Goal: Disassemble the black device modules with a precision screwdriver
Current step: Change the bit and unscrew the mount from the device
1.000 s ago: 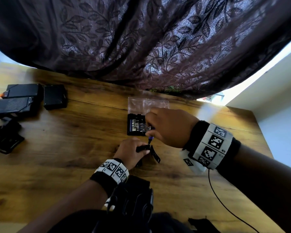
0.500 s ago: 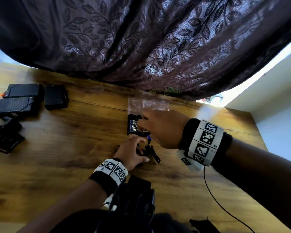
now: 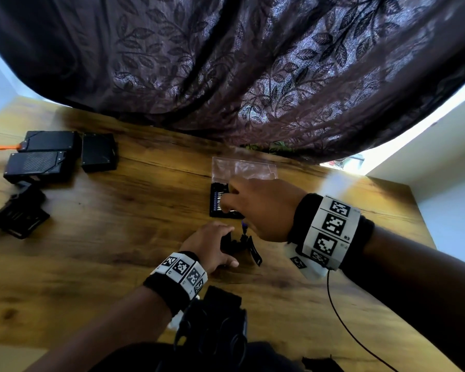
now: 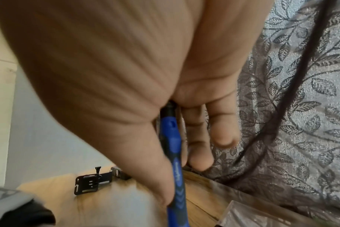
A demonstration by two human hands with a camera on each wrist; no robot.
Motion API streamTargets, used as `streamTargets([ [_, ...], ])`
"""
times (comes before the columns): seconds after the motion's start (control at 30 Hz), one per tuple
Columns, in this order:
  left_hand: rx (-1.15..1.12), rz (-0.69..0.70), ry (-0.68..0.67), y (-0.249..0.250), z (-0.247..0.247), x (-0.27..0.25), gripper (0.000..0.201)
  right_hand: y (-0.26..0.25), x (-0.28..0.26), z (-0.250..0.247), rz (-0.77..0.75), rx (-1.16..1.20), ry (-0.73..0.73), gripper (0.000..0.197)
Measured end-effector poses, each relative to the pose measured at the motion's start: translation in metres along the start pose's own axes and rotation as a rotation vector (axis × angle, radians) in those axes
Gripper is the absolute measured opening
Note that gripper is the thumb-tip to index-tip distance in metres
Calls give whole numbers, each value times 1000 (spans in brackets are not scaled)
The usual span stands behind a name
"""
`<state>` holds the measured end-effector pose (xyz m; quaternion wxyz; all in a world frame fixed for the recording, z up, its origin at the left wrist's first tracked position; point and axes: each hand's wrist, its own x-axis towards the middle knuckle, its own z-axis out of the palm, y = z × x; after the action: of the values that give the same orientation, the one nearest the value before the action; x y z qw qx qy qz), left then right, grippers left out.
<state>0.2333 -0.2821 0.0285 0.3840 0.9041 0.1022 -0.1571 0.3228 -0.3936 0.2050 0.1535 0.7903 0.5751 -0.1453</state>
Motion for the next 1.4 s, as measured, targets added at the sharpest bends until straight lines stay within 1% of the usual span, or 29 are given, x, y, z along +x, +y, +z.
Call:
streamTargets([
  [0.07,17,-14,-2,2,-3,-2,91,0,1,0,-20,53,-8,45],
  [0.13,63,-35,7,6,-6,-4,90,-2,1,0,-14,61,-1,40],
  [0.23,132,-55,5,10,-10,-6,89,-3,0,4,20,-13,38,27],
  [0.27,138,-61,1,11,-11,-6,89,-2,0,4,40,-50,50,26],
  [0.33,153,-69,-2,13,-13,-7,89,2,0,5,93,-91,50,30],
  [0.4,180,-74,5,15,-13,-8,89,8,-1,6,128,-46,42,35],
  [0.5,205,-82,-3,18,-14,-9,89,12,-3,9,76,101,22,50],
  [0.57,220,-90,-14,21,-16,-9,89,11,-4,7,49,179,6,54],
  [0.6,229,-96,-19,22,-17,-10,88,8,-5,6,50,196,6,52],
  [0.67,248,-104,-32,26,-18,-10,88,1,-6,5,78,179,20,41],
  [0.73,256,-114,-44,30,-20,-10,87,-6,-6,4,128,74,32,31],
  [0.77,256,-118,-46,31,-20,-10,87,-8,-5,3,156,7,40,30],
  [0.83,262,-119,-49,32,-20,-10,87,-7,-6,2,192,-77,52,32],
  [0.9,273,-115,-51,31,-20,-10,87,-4,-7,1,201,-66,38,34],
  [0.97,277,-110,-46,31,-20,-10,87,-3,-10,3,182,6,26,39],
  [1.07,276,-105,-36,29,-19,-9,88,-2,-11,4,110,141,29,55],
  [1.1,278,-104,-36,29,-18,-10,87,-2,-11,4,97,177,27,56],
  [1.17,275,-98,-34,27,-18,-10,87,-2,-10,6,103,201,40,48],
  [1.27,264,-84,-37,24,-19,-11,87,-7,-11,9,171,127,77,25],
  [1.3,266,-77,-39,23,-19,-11,87,-8,-11,8,199,91,75,23],
  [1.4,274,-70,-34,20,-19,-11,87,-6,-12,5,260,-14,58,36],
])
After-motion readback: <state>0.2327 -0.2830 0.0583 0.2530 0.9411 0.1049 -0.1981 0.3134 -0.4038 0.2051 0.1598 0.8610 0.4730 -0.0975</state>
